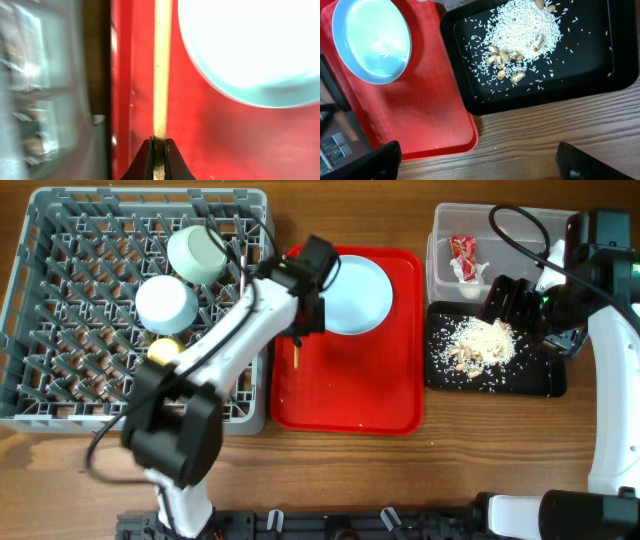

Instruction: Sort waste into correct bins and load items into the dishwasher rack

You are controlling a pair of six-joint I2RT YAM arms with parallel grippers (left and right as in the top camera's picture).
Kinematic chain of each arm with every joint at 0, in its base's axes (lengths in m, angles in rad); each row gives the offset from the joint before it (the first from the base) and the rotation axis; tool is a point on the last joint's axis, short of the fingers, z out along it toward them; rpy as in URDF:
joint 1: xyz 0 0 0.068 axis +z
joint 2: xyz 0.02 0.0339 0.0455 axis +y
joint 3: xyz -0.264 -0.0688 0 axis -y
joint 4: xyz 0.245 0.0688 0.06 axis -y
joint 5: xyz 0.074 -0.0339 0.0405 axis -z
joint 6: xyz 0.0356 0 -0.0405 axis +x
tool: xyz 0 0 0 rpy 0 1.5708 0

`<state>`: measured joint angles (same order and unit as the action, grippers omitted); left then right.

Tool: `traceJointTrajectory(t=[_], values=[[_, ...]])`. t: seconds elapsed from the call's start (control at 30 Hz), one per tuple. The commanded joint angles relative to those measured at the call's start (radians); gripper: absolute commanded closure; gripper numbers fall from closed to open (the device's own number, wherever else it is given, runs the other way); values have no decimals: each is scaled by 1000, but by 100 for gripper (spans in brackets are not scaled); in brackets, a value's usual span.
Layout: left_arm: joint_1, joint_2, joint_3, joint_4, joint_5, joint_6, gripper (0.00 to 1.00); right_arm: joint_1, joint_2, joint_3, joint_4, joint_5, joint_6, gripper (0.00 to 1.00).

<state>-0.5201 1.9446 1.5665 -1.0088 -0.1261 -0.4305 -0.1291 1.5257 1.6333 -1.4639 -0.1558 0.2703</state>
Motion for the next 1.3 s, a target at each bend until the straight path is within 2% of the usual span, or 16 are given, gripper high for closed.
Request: traceJointTrajectory(t=[0.0, 0.07, 0.2, 0.27, 0.63, 0.67, 0.8, 0.93, 0.97, 1.0, 1.07, 1.1, 1.2, 1.27], values=[[63, -172, 39, -7, -78, 89, 96, -3, -15, 9, -3, 10, -8, 0], [140, -201, 38, -10, -77, 132, 96, -3, -15, 9, -3, 10, -8, 0], [262, -154, 36, -6, -71, 139, 96, -3, -15, 9, -3, 10, -8, 0], [298, -107, 36, -3, -3, 139, 96, -3, -15, 9, -3, 10, -7, 0], [296, -45, 16, 5, 51, 142, 96, -3, -15, 9, -3, 10, -8, 0], [296, -44, 1, 7, 94, 211, 96, -3, -15, 9, -3, 10, -7, 0], [296, -44, -33, 13, 107, 326, 96, -3, -15, 9, -4, 10, -7, 0], [296, -44, -37, 25, 108, 348, 96, -3, -15, 9, -4, 10, -8, 0], [296, -44, -37, 25, 108, 348, 88, -3, -15, 9, -4, 10, -7, 0], [296, -44, -37, 25, 108, 348, 71, -3, -15, 9, -4, 10, -7, 0], [296, -44, -37, 25, 107, 348, 51, -3, -15, 9, -4, 10, -8, 0], [296, -44, -37, 27, 107, 348, 45, -3, -15, 9, -4, 10, -8, 0], [294, -60, 5, 12, 111, 335, 43, -3, -15, 9, -4, 10, -8, 0], [273, -111, 62, 20, 145, 318, 38, -3, -15, 9, -3, 10, -8, 0]])
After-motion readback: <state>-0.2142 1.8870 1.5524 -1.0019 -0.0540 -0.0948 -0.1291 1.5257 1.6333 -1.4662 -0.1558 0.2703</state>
